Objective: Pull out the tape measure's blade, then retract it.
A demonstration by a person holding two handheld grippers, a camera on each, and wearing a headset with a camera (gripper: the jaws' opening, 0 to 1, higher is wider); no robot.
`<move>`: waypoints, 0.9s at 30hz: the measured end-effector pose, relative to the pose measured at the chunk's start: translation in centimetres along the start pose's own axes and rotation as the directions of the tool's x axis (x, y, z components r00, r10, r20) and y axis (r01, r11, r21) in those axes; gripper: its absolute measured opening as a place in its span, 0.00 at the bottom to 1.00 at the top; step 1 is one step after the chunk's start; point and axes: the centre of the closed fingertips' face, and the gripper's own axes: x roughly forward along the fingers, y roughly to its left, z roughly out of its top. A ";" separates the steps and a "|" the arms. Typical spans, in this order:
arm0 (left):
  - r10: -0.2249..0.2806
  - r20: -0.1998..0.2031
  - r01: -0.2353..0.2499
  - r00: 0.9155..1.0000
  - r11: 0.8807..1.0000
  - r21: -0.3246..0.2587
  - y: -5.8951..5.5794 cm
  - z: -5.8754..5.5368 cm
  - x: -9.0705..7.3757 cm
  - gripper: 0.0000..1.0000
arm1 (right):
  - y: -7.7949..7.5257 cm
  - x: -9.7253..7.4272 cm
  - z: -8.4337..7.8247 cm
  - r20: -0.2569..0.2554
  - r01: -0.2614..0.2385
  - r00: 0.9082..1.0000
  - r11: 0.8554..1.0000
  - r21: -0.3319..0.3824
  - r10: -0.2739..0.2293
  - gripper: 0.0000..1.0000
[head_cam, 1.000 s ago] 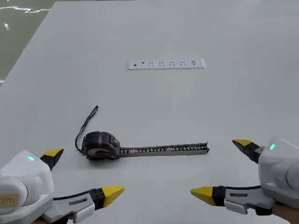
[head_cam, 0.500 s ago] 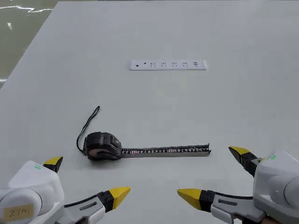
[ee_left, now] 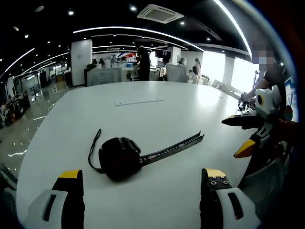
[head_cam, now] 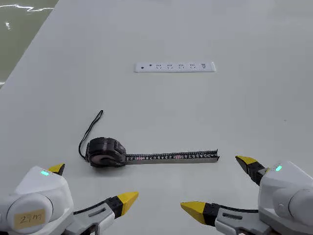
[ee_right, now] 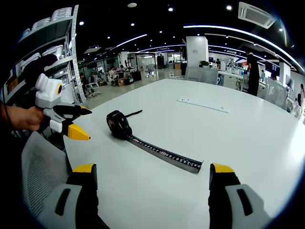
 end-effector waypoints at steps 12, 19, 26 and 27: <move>0.034 0.018 -0.034 0.999 0.999 -0.003 0.3 1.0 0.4 1.00 | -0.2 -0.3 -0.4 -0.008 -0.009 1.000 1.000 -0.020 0.009 1.00; 0.062 0.003 -0.062 0.998 0.998 -0.004 0.3 1.0 0.5 1.00 | -0.3 -0.3 0.0 0.005 -0.030 1.000 0.998 -0.056 0.030 1.00; 0.111 0.008 -0.111 0.994 0.994 -0.017 0.9 1.2 0.6 1.00 | -1.1 -0.2 0.5 0.002 -0.061 0.998 0.991 -0.115 0.062 0.99; 0.115 0.005 -0.115 0.993 0.993 -0.024 0.9 1.1 0.7 1.00 | -1.2 -0.2 0.4 -0.004 -0.069 0.998 0.990 -0.122 0.069 0.99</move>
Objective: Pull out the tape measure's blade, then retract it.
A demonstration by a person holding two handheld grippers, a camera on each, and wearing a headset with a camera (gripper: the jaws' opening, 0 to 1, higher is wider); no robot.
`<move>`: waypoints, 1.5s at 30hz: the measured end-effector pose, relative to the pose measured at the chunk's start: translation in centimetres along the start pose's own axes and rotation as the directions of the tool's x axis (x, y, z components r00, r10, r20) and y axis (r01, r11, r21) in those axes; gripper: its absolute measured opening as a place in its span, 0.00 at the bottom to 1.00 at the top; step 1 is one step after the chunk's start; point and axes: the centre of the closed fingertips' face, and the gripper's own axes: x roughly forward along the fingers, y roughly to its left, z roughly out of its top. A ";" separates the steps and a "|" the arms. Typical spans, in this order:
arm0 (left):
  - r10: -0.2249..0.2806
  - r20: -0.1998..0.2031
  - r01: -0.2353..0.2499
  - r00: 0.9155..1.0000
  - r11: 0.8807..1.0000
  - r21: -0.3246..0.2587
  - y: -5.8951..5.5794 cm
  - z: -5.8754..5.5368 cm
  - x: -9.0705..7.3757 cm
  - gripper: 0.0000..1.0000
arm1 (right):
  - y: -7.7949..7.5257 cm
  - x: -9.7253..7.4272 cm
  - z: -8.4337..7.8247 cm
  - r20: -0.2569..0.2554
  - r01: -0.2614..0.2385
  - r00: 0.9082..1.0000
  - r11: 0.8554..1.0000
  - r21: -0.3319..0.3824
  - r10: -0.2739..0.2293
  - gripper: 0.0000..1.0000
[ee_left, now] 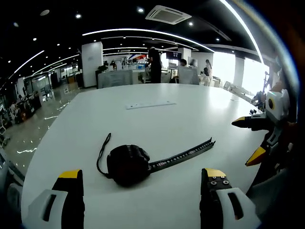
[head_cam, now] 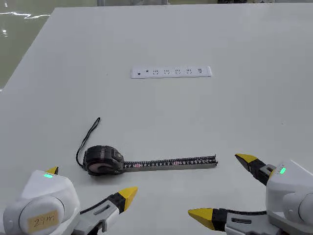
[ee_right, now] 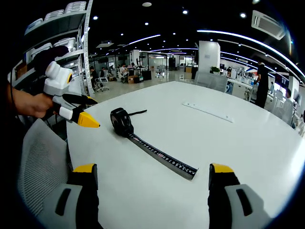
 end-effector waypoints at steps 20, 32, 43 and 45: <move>0.034 -0.032 -0.035 0.999 0.998 -0.043 -0.3 -0.6 2.8 1.00 | -1.7 0.9 -1.5 -0.073 -0.149 0.987 0.980 -0.129 0.141 0.84; 0.068 -0.043 -0.070 0.997 0.996 -0.060 0.2 -0.8 4.4 0.99 | -3.3 2.3 -2.2 -0.122 -0.232 0.970 0.948 -0.219 0.209 0.72; 0.095 -0.058 -0.100 0.994 0.991 -0.085 1.0 -1.1 6.3 0.96 | -4.5 3.8 -3.3 -0.196 -0.327 0.940 0.902 -0.283 0.279 0.58; 0.102 -0.060 -0.107 0.993 0.991 -0.086 1.3 -1.1 6.5 0.95 | -4.7 3.9 -3.3 -0.205 -0.334 0.937 0.894 -0.299 0.282 0.55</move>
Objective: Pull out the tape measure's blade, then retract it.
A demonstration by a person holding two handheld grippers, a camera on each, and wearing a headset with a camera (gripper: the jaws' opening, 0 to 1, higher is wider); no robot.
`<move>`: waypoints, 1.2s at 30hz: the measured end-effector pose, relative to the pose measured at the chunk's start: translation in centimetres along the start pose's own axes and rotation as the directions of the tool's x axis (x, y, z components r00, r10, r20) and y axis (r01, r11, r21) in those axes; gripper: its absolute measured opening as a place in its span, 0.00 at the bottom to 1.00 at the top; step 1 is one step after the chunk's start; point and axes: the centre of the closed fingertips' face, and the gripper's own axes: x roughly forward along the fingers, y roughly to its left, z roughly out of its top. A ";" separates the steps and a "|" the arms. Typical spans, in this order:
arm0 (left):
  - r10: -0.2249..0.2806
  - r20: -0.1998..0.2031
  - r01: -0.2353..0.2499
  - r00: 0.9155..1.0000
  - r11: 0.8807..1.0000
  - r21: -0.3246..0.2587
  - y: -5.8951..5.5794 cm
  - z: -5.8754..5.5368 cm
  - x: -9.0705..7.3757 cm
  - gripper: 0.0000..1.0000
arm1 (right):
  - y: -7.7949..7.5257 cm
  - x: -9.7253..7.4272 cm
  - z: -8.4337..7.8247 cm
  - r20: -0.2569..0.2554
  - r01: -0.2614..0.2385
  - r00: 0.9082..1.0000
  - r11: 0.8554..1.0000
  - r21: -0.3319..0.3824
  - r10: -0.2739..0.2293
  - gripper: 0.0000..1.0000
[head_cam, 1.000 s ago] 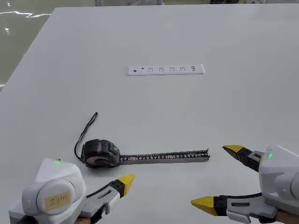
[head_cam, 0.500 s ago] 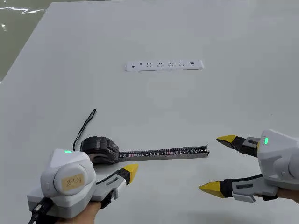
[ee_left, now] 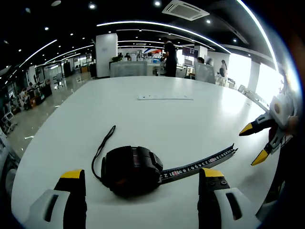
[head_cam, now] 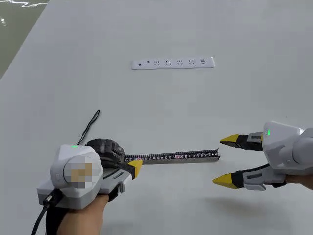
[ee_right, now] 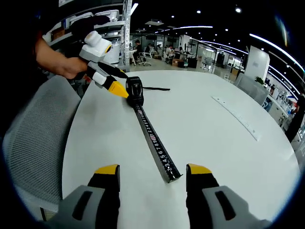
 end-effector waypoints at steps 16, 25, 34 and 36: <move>0.039 -0.016 -0.040 0.999 0.999 -0.021 1.3 -0.2 2.0 0.89 | -1.9 1.4 -1.3 -0.025 -0.096 0.995 0.993 -0.071 0.094 0.37; 0.055 -0.031 -0.056 0.998 0.998 -0.023 1.4 -0.7 2.9 0.84 | -2.5 2.3 -2.8 -0.052 -0.137 0.990 0.987 -0.085 0.133 0.26; 0.060 -0.038 -0.061 0.997 0.998 -0.025 1.5 -0.9 3.1 0.79 | -2.5 2.6 -3.1 -0.060 -0.150 0.988 0.984 -0.093 0.144 0.17; 0.071 -0.041 -0.072 0.997 0.997 -0.027 1.5 -1.1 3.5 0.78 | -2.7 3.0 -3.5 -0.072 -0.143 0.988 0.984 -0.106 0.136 0.15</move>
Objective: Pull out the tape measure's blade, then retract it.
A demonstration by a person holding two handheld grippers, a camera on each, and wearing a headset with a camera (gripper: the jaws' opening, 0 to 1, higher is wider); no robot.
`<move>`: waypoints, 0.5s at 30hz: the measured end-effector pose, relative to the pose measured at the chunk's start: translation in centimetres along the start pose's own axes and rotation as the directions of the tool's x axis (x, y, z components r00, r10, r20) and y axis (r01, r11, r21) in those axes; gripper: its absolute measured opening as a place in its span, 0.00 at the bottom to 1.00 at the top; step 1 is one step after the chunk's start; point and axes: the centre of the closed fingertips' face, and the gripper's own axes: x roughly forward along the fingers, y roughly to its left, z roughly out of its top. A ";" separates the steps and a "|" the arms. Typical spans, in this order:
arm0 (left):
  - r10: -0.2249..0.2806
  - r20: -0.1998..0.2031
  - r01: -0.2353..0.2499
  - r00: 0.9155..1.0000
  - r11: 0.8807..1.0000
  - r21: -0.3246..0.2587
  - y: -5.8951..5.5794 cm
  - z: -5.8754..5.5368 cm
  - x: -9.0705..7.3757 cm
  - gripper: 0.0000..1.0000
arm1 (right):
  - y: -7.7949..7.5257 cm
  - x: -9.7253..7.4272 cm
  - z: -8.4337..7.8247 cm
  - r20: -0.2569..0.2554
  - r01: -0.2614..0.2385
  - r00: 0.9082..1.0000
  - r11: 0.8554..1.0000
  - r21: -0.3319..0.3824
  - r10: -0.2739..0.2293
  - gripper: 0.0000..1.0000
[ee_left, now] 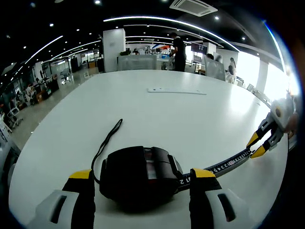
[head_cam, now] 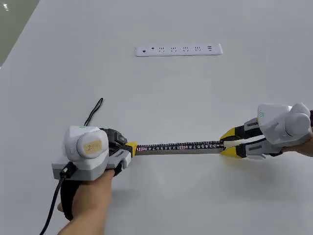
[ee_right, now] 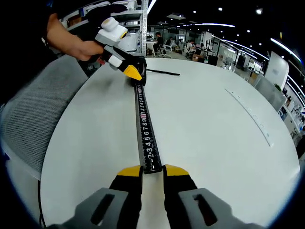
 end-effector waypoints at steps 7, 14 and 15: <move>0.006 0.002 -0.006 1.000 1.000 -0.022 -0.1 -0.2 0.2 0.75 | -0.2 0.0 0.1 0.002 0.017 1.000 1.000 -0.014 -0.017 0.13; 0.019 0.005 -0.018 1.000 0.999 -0.041 -0.2 -0.2 0.3 0.74 | -0.1 -0.1 0.0 -0.002 0.023 1.000 1.000 -0.017 -0.023 0.12; 0.020 0.003 -0.020 1.000 0.999 -0.040 -0.1 -0.2 0.3 0.73 | 0.0 -0.1 0.0 -0.003 0.023 1.000 1.000 -0.020 -0.023 0.12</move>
